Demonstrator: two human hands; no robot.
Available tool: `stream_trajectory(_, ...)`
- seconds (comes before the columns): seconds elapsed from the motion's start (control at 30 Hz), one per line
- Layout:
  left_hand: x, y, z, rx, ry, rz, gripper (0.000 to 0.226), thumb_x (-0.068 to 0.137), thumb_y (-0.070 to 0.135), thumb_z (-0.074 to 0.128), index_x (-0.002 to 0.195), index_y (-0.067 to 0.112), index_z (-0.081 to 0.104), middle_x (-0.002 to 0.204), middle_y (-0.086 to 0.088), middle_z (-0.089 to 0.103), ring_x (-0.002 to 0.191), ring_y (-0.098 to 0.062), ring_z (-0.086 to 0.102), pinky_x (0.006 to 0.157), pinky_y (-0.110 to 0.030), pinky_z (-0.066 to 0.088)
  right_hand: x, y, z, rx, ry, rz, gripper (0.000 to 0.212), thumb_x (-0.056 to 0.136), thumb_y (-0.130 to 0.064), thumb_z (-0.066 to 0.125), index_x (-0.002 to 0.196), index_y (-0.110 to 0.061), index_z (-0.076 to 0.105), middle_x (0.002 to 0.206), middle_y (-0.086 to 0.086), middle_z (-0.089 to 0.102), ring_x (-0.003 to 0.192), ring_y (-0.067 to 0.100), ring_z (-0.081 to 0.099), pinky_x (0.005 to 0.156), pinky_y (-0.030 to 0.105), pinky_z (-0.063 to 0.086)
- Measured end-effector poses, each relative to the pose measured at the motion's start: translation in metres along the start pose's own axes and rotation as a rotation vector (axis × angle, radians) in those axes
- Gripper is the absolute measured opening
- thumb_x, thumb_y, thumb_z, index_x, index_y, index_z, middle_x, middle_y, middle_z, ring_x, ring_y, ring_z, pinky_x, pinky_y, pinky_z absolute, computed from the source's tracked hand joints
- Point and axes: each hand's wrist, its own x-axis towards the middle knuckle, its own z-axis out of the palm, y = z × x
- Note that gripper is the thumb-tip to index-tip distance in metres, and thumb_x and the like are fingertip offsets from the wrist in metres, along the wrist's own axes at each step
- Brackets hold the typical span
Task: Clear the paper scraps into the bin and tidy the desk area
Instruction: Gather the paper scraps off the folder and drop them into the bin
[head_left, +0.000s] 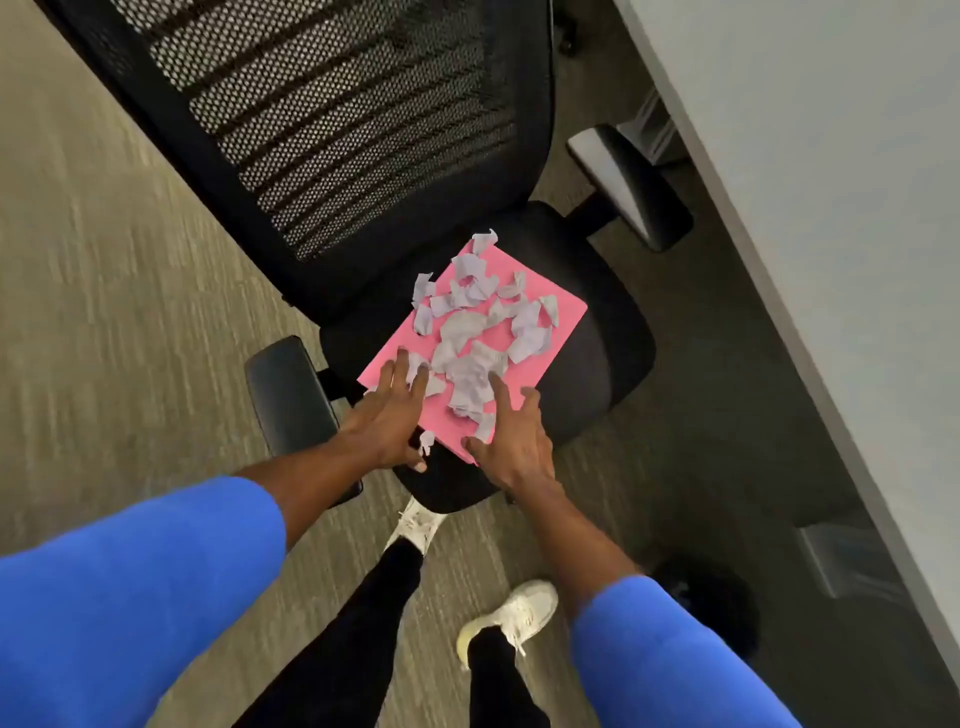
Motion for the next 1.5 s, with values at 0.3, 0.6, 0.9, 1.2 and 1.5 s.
stream_trajectory(0.3,0.037,-0.002,0.037,-0.003,0.118,0.0,0.144,0.07,0.047,0.096,0.168,0.023,-0.006,0.172,-0.024,-0.022,0.161,-0.047,0.008,0.11,-0.052,0.055,0.054,0.001,0.038,0.008,0.001,0.018,0.11,0.089,-0.046,0.081,0.162,-0.052,0.0,0.171,0.015,0.003,0.151,0.044,0.039,0.107,0.055,0.055)
stream_trajectory(0.6,0.042,-0.001,0.033,-0.017,0.102,-0.008,0.076,0.088,0.008,0.079,0.153,0.016,0.04,0.171,-0.019,0.008,0.155,-0.036,0.021,0.109,-0.042,0.053,0.079,-0.017,0.056,-0.011,0.048,-0.009,0.078,0.092,-0.028,0.076,0.156,-0.037,0.031,0.162,0.019,0.012,0.141,0.042,0.039,0.099,0.05,0.057)
stream_trajectory(0.9,0.046,-0.005,0.038,-0.079,0.14,0.047,0.051,0.086,-0.009,0.069,0.132,0.01,0.058,0.154,-0.012,0.037,0.135,-0.028,0.046,0.093,-0.036,0.059,0.085,-0.01,0.057,0.065,0.105,-0.007,0.03,0.099,-0.01,0.056,0.127,-0.015,0.063,0.138,0.017,0.046,0.122,0.039,0.053,0.099,0.049,0.053)
stream_trajectory(1.2,0.052,-0.015,0.032,-0.157,0.212,0.085,0.018,0.091,0.0,0.07,0.108,0.006,0.076,0.119,-0.011,0.063,0.11,-0.027,0.058,0.086,-0.037,0.054,0.08,0.003,0.057,0.152,0.207,0.054,0.022,0.092,-0.013,0.078,0.113,-0.017,0.076,0.117,0.0,0.049,0.102,0.025,0.064,0.085,0.034,0.062)
stream_trajectory(1.5,0.049,-0.002,0.006,-0.375,0.315,0.028,0.024,0.083,-0.011,0.069,0.099,0.002,0.081,0.106,-0.014,0.066,0.103,-0.033,0.064,0.085,-0.044,0.054,0.059,0.022,0.041,0.401,0.34,0.186,0.023,0.09,-0.018,0.077,0.111,-0.025,0.08,0.112,-0.003,0.05,0.092,0.015,0.059,0.091,0.029,0.055)
